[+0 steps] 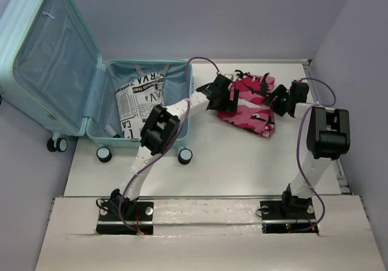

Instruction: Pack the luggage

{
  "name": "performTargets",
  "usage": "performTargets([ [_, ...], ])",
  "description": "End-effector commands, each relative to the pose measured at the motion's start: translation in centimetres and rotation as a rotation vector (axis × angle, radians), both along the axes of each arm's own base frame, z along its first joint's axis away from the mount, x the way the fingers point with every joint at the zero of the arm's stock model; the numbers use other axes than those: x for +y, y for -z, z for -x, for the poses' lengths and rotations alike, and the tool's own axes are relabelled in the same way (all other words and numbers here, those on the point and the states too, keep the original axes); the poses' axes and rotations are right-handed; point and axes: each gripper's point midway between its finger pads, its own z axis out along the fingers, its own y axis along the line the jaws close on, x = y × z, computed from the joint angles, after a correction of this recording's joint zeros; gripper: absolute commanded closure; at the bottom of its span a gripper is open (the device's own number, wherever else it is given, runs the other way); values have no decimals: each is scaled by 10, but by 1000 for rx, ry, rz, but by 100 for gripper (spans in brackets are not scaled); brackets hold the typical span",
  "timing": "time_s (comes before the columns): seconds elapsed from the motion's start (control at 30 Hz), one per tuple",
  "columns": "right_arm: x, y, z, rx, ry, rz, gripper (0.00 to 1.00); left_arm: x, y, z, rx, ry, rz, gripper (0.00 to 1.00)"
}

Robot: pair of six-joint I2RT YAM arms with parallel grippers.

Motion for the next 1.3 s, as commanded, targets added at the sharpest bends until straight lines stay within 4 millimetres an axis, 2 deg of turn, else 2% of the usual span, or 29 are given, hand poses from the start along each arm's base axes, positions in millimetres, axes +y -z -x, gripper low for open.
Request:
performTargets([
  [0.0, 13, 12, 3, 46, -59, -59, 36, -23, 6, 34, 123, 100, 134, 1],
  [0.17, 28, 16, 5, 45, -121, -135, 34, -35, 0, 44, 157, 125, 234, 7],
  [0.27, 45, 17, 6, 38, -160, -181, 36, -34, 0, 48, 161, 131, 253, 16],
  [0.3, 46, 15, 4, 22, -150, -198, 51, -32, 1, 50, 167, 129, 254, 20],
  [0.33, 46, 15, 3, 14, -143, -206, 58, -31, 0, 50, 164, 127, 261, 24],
  [0.37, 47, 14, 3, 4, -139, -211, 63, -32, -4, 47, 148, 126, 280, 33],
  [0.4, 48, 11, 4, -7, -140, -220, 76, -29, -3, 44, 148, 112, 283, 50],
  [0.43, 48, 2, -1, -49, -132, -230, 80, -26, -1, 44, 152, 102, 286, 57],
  [0.47, 49, -4, -1, -71, -130, -233, 84, -27, -5, 43, 143, 106, 308, 72],
  [0.5, 49, -10, -2, -97, -131, -236, 85, -26, -5, 44, 148, 106, 317, 79],
  [0.53, 50, -25, -3, -146, -137, -237, 85, -25, -9, 45, 153, 108, 333, 86],
  [0.57, 50, -33, -4, -166, -136, -234, 85, -29, -19, 43, 136, 122, 364, 94],
  [0.6, 49, -40, -4, -186, -135, -226, 86, -31, -24, 44, 131, 125, 379, 94],
  [0.63, 48, -57, -4, -227, -141, -213, 86, -30, -37, 45, 118, 122, 399, 94],
  [0.67, 48, -63, -2, -239, -143, -207, 87, -32, -50, 44, 89, 131, 425, 94],
  [0.7, 48, -78, 0, -271, -147, -198, 88, -31, -68, 43, 60, 128, 446, 94],
  [0.77, 49, -94, 3, -303, -154, -192, 89, -29, -90, 42, 21, 125, 465, 94],
  [0.8, 49, -100, 5, -311, -159, -186, 89, -27, -113, 42, -15, 126, 488, 94],
  [0.83, 50, -108, 6, -323, -162, -183, 90, -26, -123, 42, -35, 125, 495, 94],
  [0.87, 51, -124, 9, -358, -170, -179, 90, -24, -133, 43, -53, 126, 501, 94],
  [0.97, 63, -147, 15, -394, -202, -180, 93, -17, -171, 44, -115, 125, 531, 94],
  [1.0, 72, -163, 16, -419, -222, -180, 93, -12, -185, 44, -140, 121, 542, 94],
  [1.03, 72, -173, 16, -441, -225, -176, 93, -9, -185, 41, -139, 116, 540, 94],
  [1.07, 82, -180, 18, -448, -241, -184, 93, -3, -200, 43, -158, 114, 553, 94],
  [1.1, 87, -199, 18, -486, -255, -183, 93, 7, -217, 40, -189, 100, 564, 94],
  [1.17, 104, -219, 19, -512, -282, -196, 93, 23, -229, 39, -207, 77, 568, 94],
  [1.2, 112, -231, 20, -531, -294, -196, 93, 35, -252, 40, -247, 67, 584, 94],
  [1.23, 126, -251, 19, -564, -317, -197, 93, 54, -256, 32, -264, 25, 569, 94],
  [1.27, 136, -261, 18, -580, -335, -203, 93, 67, -266, 30, -285, 7, 563, 94],
])
